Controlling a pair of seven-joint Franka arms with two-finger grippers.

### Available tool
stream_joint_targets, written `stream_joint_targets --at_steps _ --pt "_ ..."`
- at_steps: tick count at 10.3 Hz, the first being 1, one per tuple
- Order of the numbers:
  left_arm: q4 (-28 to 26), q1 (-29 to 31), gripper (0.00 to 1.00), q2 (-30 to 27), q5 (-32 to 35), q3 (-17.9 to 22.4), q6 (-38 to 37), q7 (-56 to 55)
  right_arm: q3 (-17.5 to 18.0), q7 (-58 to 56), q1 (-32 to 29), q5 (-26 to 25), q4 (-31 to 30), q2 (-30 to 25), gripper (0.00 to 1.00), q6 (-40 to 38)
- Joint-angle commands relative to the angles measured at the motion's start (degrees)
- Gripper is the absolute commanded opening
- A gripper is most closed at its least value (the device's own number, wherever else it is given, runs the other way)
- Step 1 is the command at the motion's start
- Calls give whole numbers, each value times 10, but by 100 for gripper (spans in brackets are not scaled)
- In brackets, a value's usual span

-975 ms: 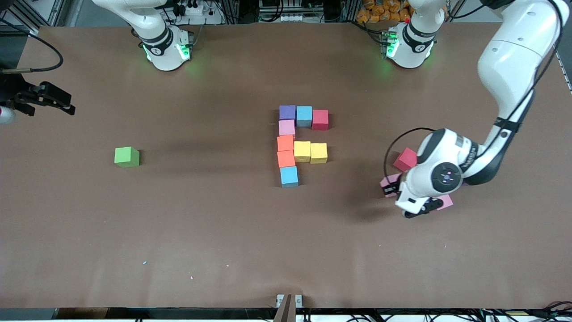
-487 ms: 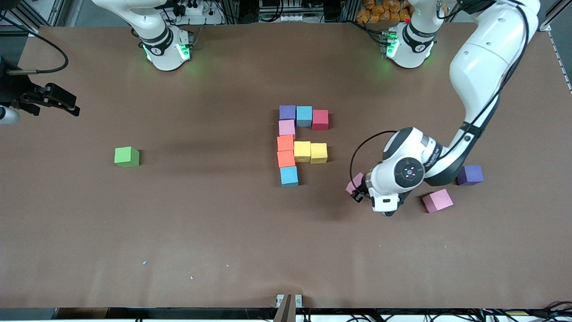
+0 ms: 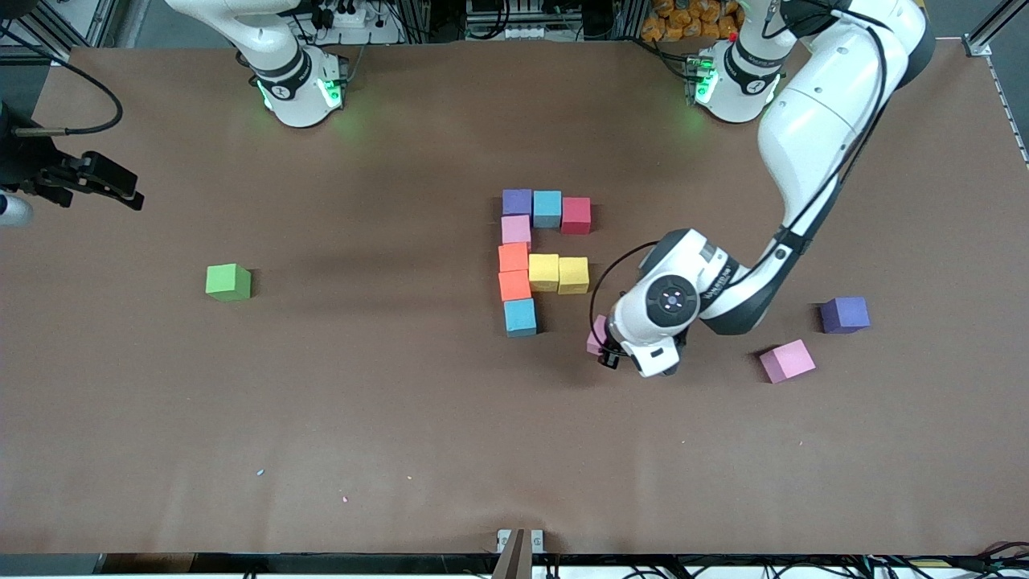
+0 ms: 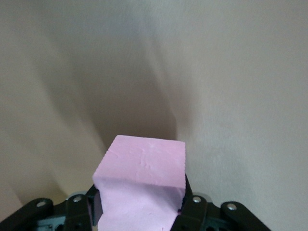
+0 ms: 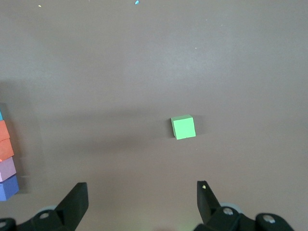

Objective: Arrange 11 blocks into digit 3
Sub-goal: 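Carry the pink cube with the left gripper to the yellow cubes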

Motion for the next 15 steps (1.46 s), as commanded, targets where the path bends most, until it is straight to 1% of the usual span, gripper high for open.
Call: stream_joint_targets --at_steps 1,6,9,11,15 --pt "17 -29 0 10 -10 9 12 -67 0 7 3 6 -8 -8 100 1" --pt "17 -53 0 17 -17 12 13 -174 0 5 3 5 -9 -7 100 -3" --pt "17 -67 0 22 -18 12 40 -224 1 5 4 5 -8 -7 100 -4" --pt "17 -71 0 28 -18 12 56 -232 1 4 5 5 -8 -7 100 -7" --pt "16 -73 0 34 -27 12 59 -233 1 3 8 5 -7 -7 100 -10"
